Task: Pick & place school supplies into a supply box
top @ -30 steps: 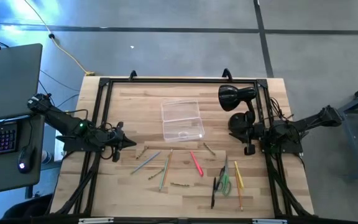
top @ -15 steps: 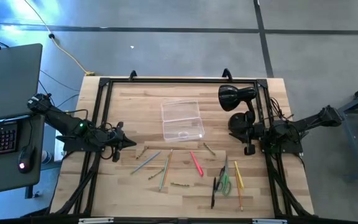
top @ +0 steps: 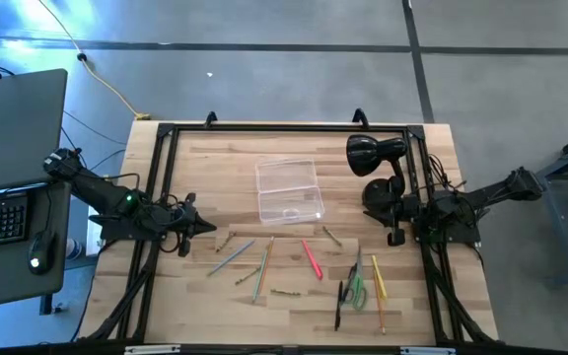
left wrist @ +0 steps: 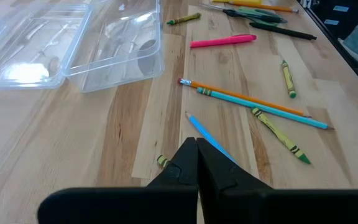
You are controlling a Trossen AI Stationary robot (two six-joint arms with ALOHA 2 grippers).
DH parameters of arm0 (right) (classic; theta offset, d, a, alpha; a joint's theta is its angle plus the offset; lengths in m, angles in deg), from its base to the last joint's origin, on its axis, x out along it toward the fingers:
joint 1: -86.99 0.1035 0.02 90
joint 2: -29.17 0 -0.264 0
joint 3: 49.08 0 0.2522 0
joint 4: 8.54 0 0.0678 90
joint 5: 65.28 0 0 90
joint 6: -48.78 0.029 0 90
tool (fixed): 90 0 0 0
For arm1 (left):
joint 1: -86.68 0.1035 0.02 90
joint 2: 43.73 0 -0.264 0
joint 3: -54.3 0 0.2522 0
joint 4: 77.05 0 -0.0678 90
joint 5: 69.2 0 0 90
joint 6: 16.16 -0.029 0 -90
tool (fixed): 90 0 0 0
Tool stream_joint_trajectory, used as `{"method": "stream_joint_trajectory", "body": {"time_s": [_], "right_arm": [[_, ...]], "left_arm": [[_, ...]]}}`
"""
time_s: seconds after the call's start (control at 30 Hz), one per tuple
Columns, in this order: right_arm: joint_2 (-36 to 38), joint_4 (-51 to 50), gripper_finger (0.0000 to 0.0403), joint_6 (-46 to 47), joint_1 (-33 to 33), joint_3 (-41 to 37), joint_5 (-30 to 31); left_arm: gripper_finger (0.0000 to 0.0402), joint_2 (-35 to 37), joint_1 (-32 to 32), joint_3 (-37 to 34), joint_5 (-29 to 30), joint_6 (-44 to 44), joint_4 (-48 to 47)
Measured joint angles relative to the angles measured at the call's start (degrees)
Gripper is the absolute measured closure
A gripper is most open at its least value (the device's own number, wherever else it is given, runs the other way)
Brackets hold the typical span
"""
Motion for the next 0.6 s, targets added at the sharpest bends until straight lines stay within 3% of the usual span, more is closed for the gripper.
{"method": "stream_joint_trajectory", "body": {"time_s": [0.6], "right_arm": [[0.0,0.0,0.0320,0.0,0.0,0.0,0.0]], "left_arm": [[0.0373,0.0,0.0,0.0,0.0,0.0,0.0]]}}
